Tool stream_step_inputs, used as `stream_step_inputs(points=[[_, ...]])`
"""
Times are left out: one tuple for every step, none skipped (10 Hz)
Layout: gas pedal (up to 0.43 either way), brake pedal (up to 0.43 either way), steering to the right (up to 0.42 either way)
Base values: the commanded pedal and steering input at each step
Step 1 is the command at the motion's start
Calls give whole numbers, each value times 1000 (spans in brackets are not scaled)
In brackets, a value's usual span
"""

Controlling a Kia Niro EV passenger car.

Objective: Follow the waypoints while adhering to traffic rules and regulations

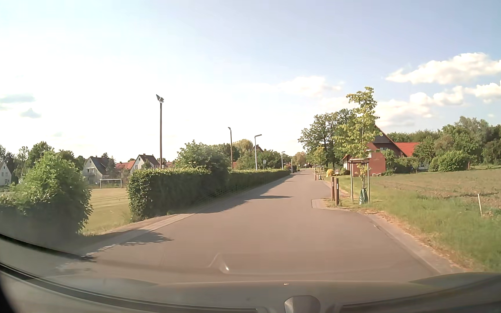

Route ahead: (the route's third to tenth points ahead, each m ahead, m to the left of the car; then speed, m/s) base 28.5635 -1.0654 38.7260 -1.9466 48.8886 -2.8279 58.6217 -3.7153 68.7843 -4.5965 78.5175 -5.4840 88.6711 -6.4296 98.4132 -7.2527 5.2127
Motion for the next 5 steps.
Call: stream_step_inputs(points=[[87,6,-48],[98,6,-31],[110,6,-21],[110,6,-14],[118,6,-5]])
